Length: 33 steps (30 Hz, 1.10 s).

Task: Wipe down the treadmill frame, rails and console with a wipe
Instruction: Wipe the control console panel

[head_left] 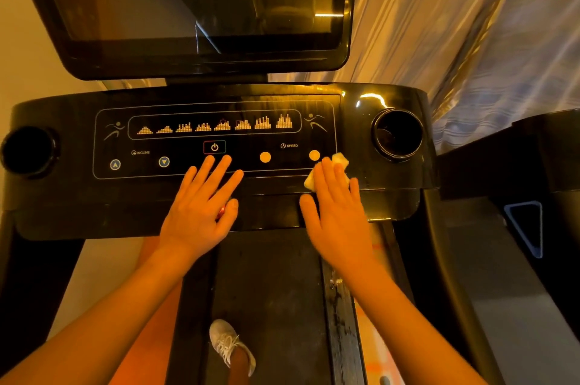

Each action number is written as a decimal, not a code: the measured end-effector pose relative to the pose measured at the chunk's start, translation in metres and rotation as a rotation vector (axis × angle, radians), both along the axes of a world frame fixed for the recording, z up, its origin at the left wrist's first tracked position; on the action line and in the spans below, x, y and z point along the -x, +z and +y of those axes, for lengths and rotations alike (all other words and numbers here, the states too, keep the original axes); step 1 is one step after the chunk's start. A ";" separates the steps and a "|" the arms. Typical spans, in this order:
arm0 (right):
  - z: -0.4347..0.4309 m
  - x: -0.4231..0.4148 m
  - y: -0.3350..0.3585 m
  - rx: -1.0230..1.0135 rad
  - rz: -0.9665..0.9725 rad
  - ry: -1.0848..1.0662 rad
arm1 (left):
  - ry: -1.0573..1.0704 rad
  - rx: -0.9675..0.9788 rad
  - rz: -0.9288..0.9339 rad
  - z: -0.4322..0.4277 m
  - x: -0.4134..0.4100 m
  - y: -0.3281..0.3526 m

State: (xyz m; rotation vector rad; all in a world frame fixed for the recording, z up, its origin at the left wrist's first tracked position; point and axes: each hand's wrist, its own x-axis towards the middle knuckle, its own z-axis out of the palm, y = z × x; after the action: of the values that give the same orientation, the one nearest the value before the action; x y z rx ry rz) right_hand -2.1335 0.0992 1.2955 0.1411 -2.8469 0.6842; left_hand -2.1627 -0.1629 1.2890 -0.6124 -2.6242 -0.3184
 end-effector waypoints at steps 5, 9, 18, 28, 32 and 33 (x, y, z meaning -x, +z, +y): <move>0.001 -0.004 0.003 0.001 -0.038 0.008 | 0.063 0.018 0.025 0.010 -0.005 0.007; 0.008 -0.055 -0.022 -0.005 -0.133 0.028 | 0.077 -0.041 0.003 0.048 -0.002 0.022; 0.015 -0.018 -0.007 -0.039 -0.055 0.049 | 0.155 0.043 -0.081 0.110 0.057 0.036; 0.022 0.142 0.073 -0.092 0.096 -0.024 | 0.178 0.035 -0.029 0.112 0.054 0.033; 0.020 0.091 0.050 -0.058 0.099 0.031 | 0.165 0.016 -0.021 0.111 0.055 0.032; 0.019 0.072 0.042 -0.054 0.083 0.044 | 0.165 0.015 -0.019 0.111 0.055 0.032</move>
State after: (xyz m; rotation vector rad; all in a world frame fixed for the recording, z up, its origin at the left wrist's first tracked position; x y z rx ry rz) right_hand -2.2052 0.1183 1.3377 0.2359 -2.7909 0.5952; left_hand -2.2178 -0.0516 1.3209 -0.3958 -2.6759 -0.2551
